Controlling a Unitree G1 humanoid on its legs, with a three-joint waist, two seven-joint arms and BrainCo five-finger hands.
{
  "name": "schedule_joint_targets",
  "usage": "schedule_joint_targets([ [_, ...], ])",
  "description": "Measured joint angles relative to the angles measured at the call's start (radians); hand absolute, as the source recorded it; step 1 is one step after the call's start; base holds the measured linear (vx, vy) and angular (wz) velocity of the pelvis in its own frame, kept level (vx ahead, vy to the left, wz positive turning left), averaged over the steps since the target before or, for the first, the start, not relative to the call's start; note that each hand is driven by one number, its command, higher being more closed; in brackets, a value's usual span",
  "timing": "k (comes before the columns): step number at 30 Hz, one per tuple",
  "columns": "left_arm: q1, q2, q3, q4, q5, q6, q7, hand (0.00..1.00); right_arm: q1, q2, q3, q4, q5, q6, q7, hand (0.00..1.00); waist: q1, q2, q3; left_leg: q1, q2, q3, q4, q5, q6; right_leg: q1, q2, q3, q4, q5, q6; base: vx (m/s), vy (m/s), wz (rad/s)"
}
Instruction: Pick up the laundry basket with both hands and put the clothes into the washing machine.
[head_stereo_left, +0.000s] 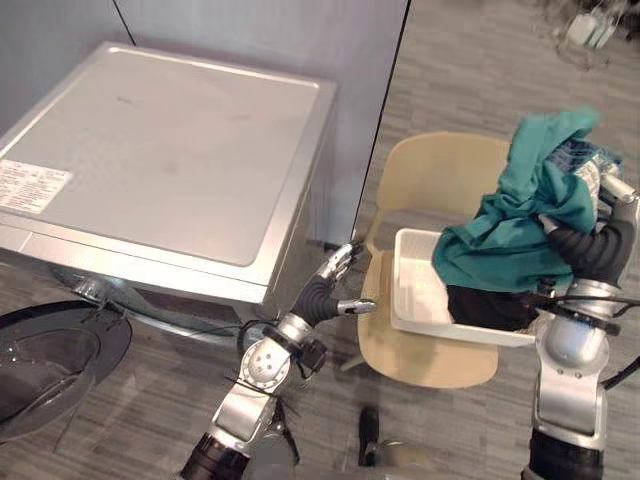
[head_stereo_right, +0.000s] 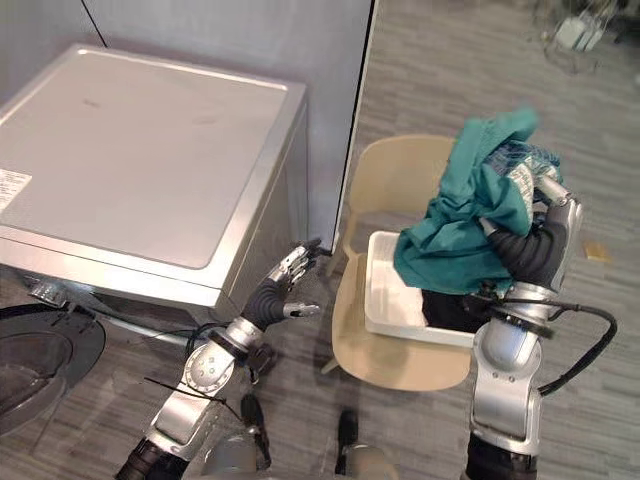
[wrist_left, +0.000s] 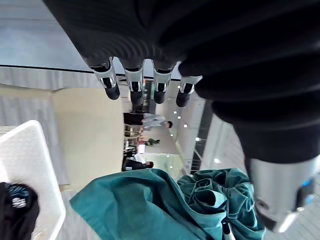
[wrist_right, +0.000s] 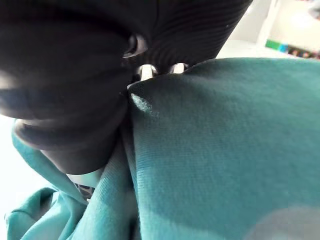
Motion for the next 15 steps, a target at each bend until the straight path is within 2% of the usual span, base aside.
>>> schedule_joint_targets([
  [2, -0.032, 0.001, -0.006, 0.0, 0.03, 0.0, 0.017, 0.0, 0.026, 0.029, 0.029, -0.013, 0.034, -0.005, 0.02, 1.0, -0.012, -0.013, -0.012, 0.021, -0.007, -0.004, -0.016, 0.0, -0.001, 0.016, -0.003, -0.001, 0.001, -0.009, 0.003, -0.01, 0.007, 0.05],
  [4, -0.087, 0.002, -0.03, 0.002, 0.073, 0.0, 0.043, 0.0, 0.075, 0.058, 0.074, -0.019, 0.115, -0.03, 0.048, 1.0, -0.015, -0.029, -0.042, 0.043, -0.022, -0.008, -0.057, 0.008, -0.006, 0.018, -0.008, 0.008, 0.0, -0.014, 0.005, -0.02, 0.019, -0.05],
  [6, -0.135, 0.002, -0.043, 0.015, 0.103, -0.001, 0.062, 0.0, 0.093, 0.071, 0.11, -0.019, 0.156, -0.042, 0.065, 1.0, -0.017, -0.034, -0.052, 0.069, -0.035, -0.006, -0.094, 0.028, -0.004, 0.023, -0.012, 0.014, 0.0, -0.014, 0.006, 0.0, 0.012, -0.04],
  [10, -0.184, 0.0, -0.073, 0.052, 0.195, -0.004, 0.081, 0.0, 0.125, 0.082, 0.167, -0.019, 0.22, -0.044, 0.091, 1.0, -0.023, -0.031, -0.077, 0.125, -0.06, -0.008, -0.201, 0.079, 0.001, 0.035, -0.017, 0.014, -0.007, -0.012, 0.008, 0.01, 0.009, 0.0],
  [15, -0.2, -0.013, -0.096, 0.144, 0.277, 0.0, 0.122, 0.0, 0.167, 0.098, 0.258, -0.013, 0.285, -0.044, 0.12, 1.0, -0.039, -0.03, -0.084, 0.166, -0.081, -0.017, -0.206, 0.082, 0.005, 0.081, -0.024, 0.01, -0.013, -0.011, 0.009, 0.05, 0.037, 0.04],
])
